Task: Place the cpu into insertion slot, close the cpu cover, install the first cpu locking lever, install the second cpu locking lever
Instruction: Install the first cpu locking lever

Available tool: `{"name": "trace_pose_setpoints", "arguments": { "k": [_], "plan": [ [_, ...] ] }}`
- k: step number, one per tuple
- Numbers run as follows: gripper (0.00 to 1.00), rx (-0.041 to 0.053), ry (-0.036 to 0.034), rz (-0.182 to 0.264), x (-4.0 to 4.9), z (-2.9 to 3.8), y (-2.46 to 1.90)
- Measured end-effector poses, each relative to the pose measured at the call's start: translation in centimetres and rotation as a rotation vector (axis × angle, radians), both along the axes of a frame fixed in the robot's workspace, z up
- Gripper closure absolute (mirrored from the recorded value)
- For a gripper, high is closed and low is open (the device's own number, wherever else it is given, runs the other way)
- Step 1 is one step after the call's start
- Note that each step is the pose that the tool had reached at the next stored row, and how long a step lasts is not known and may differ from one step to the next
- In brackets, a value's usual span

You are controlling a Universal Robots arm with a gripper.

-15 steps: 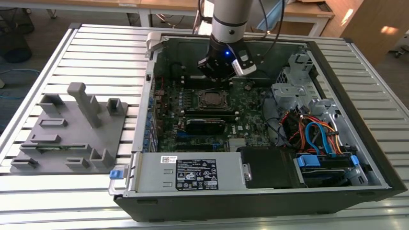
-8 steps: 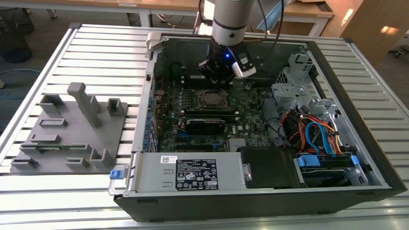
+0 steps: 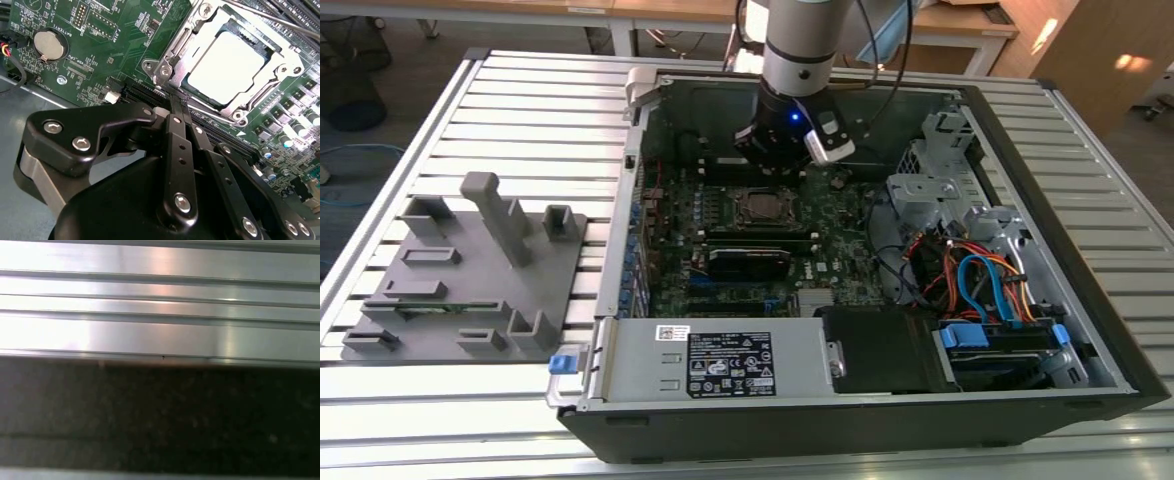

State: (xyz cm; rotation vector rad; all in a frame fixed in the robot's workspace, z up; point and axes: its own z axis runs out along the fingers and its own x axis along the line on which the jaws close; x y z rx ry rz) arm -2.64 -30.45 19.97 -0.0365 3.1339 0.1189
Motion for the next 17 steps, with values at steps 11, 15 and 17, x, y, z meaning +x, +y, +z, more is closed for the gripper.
{"name": "trace_pose_setpoints", "arguments": {
  "k": [11, 15, 17],
  "plan": [
    [0.9, -0.0017, 0.0001, 0.0, 0.01, 0.03, 0.0],
    [0.9, -0.0031, 0.0001, 0.0, 0.0, -0.15, -0.01],
    [0.9, -0.0029, -0.0001, 0.0, 0.0, -0.16, 0.0]
  ]
}}
